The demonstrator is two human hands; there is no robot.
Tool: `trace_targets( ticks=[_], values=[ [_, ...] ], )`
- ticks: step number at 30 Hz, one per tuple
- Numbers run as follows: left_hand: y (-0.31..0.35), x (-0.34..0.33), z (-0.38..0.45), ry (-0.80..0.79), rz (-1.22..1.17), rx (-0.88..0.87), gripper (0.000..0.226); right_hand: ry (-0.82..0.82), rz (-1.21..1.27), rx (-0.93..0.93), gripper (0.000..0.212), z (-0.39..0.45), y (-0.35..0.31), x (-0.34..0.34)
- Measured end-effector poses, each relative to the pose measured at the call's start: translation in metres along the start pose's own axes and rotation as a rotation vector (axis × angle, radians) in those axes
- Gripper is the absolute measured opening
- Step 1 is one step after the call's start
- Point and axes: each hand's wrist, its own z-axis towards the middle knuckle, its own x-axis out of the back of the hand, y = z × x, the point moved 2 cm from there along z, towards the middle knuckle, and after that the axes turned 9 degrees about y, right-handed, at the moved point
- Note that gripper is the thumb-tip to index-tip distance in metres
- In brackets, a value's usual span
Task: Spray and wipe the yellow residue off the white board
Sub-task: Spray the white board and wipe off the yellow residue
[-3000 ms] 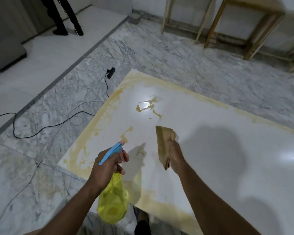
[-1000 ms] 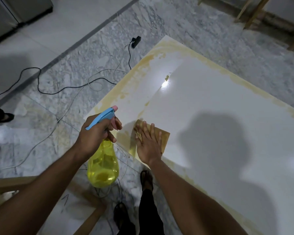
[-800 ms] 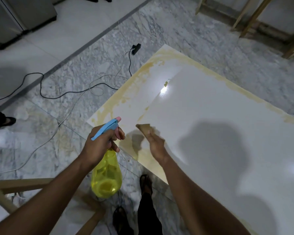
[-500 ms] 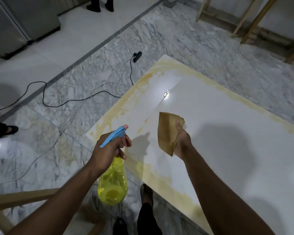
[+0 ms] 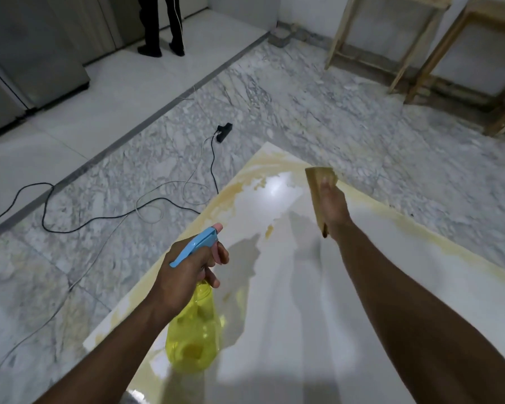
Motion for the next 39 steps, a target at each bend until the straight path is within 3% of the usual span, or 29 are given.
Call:
trace_targets(
  ticks=[3,6,9,12,21,25,31,39],
  values=[
    [0.000,-0.007,0.028,0.016,-0.003,-0.035,0.035,0.065,-0.155,0.129,0.055,0.048,-0.015,-0.025],
    [-0.005,-0.006,0.043,0.037,-0.028,-0.033,0.036,-0.006,-0.386,0.159,0.058,0.063,-0.005,-0.069],
    [-0.014,0.003,0.044,0.074,-0.029,-0.003,0.035,-0.135,-0.754,0.273,0.059,0.035,0.027,-0.119],
    [-0.024,0.020,0.035,0.114,-0.026,0.020,0.031,-0.116,-0.913,0.379,0.061,-0.006,0.053,-0.149],
    [-0.042,0.070,-0.006,0.196,0.001,0.040,0.047,-0.202,-0.925,0.490,0.062,-0.096,0.077,-0.161],
    [-0.041,0.094,-0.045,0.225,0.004,0.032,0.024,-0.250,-0.909,0.543,0.063,-0.169,0.094,-0.166],
    [-0.053,0.128,-0.107,0.238,-0.015,0.044,0.029,-0.371,-0.896,0.610,0.076,-0.269,0.112,-0.168],
    [-0.064,0.155,-0.187,0.227,-0.021,0.061,0.026,-0.642,-0.860,0.713,0.054,-0.339,0.130,-0.144]
  ],
)
